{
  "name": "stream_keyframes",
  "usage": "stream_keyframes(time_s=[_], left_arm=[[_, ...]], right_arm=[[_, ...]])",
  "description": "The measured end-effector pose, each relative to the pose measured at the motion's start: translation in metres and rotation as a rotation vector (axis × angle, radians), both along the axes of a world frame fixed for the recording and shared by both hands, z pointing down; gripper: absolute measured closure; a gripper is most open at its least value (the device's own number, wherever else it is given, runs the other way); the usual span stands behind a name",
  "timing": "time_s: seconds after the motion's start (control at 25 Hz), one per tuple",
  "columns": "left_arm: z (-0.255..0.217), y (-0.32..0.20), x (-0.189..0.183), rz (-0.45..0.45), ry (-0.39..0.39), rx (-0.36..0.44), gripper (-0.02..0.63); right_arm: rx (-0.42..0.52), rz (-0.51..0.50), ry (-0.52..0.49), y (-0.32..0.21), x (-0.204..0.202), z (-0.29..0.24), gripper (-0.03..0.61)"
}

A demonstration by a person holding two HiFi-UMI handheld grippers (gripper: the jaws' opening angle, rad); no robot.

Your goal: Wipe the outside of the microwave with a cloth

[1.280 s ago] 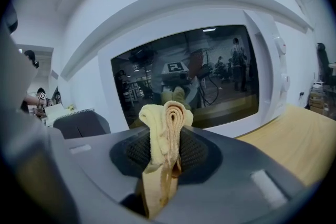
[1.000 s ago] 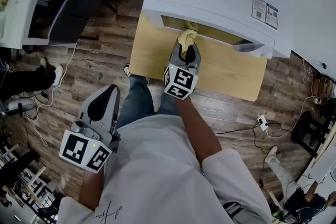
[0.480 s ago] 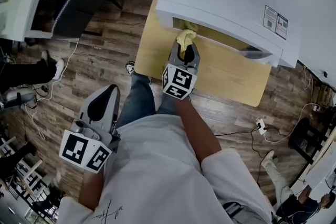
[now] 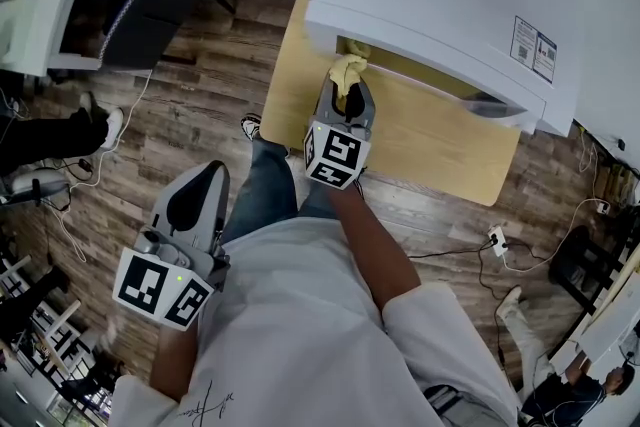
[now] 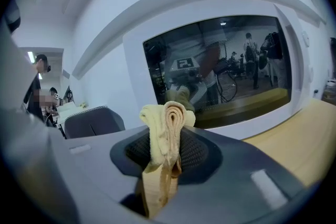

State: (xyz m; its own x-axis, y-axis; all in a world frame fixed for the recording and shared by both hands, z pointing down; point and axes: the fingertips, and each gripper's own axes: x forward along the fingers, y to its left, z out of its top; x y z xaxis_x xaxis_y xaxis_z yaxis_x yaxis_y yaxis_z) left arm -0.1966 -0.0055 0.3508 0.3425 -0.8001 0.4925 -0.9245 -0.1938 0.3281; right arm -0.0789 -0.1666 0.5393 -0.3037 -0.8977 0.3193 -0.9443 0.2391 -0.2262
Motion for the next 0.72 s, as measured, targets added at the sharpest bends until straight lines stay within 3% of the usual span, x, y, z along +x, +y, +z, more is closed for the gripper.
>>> stream_keyframes(time_s=[0.48,0.72], left_arm=[[0.005,0.002,-0.015,-0.023,-0.002,-0.018,0.623],[0.004,0.001,-0.021,-0.026,-0.003,-0.013,0.623]], right_arm=[[-0.027,-0.003,-0.045,0.0,-0.033,0.003,0.459],[-0.034,-0.096,-0.085,0.004,-0.069,-0.002,0.459]])
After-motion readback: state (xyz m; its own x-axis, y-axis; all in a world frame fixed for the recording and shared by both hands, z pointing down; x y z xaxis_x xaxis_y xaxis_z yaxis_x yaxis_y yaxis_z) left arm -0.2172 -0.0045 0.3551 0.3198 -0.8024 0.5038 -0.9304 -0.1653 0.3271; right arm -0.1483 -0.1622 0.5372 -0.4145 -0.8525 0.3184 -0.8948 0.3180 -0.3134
